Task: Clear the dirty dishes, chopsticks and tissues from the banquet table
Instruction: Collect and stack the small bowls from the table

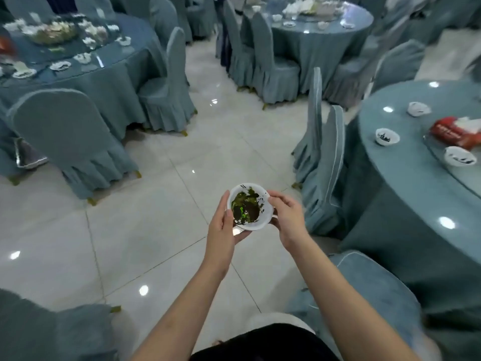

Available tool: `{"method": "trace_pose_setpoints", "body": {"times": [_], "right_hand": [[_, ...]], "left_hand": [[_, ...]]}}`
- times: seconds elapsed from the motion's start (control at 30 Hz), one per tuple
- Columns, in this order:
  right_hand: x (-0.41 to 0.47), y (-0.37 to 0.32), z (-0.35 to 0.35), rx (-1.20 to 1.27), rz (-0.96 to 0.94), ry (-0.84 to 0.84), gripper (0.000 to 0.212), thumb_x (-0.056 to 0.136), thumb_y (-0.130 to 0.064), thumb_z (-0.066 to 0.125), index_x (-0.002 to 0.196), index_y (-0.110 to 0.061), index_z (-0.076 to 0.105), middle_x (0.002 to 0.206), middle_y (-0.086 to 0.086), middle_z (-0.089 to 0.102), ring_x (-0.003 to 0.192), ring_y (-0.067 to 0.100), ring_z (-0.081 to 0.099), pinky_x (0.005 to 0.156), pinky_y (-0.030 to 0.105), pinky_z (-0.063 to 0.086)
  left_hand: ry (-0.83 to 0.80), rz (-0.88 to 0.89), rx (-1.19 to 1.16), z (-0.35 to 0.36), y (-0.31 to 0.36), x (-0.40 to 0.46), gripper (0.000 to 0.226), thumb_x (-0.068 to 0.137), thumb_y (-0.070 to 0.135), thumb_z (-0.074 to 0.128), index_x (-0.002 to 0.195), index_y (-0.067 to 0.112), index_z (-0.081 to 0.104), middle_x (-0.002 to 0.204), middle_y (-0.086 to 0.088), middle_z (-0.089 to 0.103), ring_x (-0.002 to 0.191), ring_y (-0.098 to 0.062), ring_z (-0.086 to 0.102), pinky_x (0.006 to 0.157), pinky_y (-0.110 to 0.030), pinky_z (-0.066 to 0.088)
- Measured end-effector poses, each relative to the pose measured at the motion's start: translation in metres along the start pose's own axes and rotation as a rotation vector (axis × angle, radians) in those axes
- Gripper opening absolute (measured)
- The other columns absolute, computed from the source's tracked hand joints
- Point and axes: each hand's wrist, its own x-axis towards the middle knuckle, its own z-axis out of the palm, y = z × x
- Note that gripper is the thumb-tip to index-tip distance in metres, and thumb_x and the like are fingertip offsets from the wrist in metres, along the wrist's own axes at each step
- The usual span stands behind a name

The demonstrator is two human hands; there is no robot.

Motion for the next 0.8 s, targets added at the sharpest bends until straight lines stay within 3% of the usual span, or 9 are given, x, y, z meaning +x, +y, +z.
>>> {"method": "trace_pose_setpoints", "body": {"times": [0.13, 0.43, 0.63, 0.8], "right_hand": [[0.029, -0.012, -0.011, 0.048, -0.024, 0.112, 0.02, 0.098, -0.009, 0.06, 0.111, -0.008, 0.074, 0.095, 0.009, 0.075, 0.08, 0.022, 0.069, 0.066, 0.035, 0.059], [0.144, -0.053, -0.029, 0.116, -0.062, 0.251, 0.017, 0.096, -0.009, 0.062, 0.106, -0.009, 0.076, 0.108, 0.017, 0.073, 0.085, 0.023, 0.069, 0.067, 0.033, 0.059], [0.225, -0.095, -0.051, 0.122, -0.065, 0.317, 0.016, 0.095, -0.011, 0.064, 0.103, -0.012, 0.077, 0.102, 0.016, 0.075, 0.088, 0.028, 0.071, 0.076, 0.04, 0.062], [0.257, -0.125, -0.088, 0.142, -0.1, 0.414, 0.014, 0.095, -0.01, 0.065, 0.099, -0.013, 0.078, 0.093, 0.009, 0.077, 0.079, 0.02, 0.071, 0.065, 0.03, 0.057]], "left_hand": [[-0.105, -0.037, 0.043, 0.02, -0.002, 0.049, 0.04, 0.112, 0.025, 0.037, 0.146, 0.043, 0.05, 0.148, 0.007, 0.05, 0.132, -0.017, 0.055, 0.086, -0.036, 0.062], [-0.263, -0.106, 0.063, 0.083, 0.004, 0.177, 0.038, 0.111, 0.027, 0.041, 0.127, 0.057, 0.058, 0.146, 0.0, 0.053, 0.129, -0.025, 0.059, 0.087, -0.041, 0.062], [-0.32, -0.138, 0.07, 0.145, 0.016, 0.258, 0.036, 0.111, 0.028, 0.04, 0.128, 0.056, 0.057, 0.142, 0.0, 0.056, 0.126, -0.023, 0.061, 0.088, -0.042, 0.062], [-0.45, -0.17, 0.079, 0.202, 0.011, 0.297, 0.035, 0.11, 0.03, 0.044, 0.142, 0.042, 0.053, 0.141, 0.0, 0.058, 0.128, -0.023, 0.061, 0.093, -0.046, 0.06]]}}
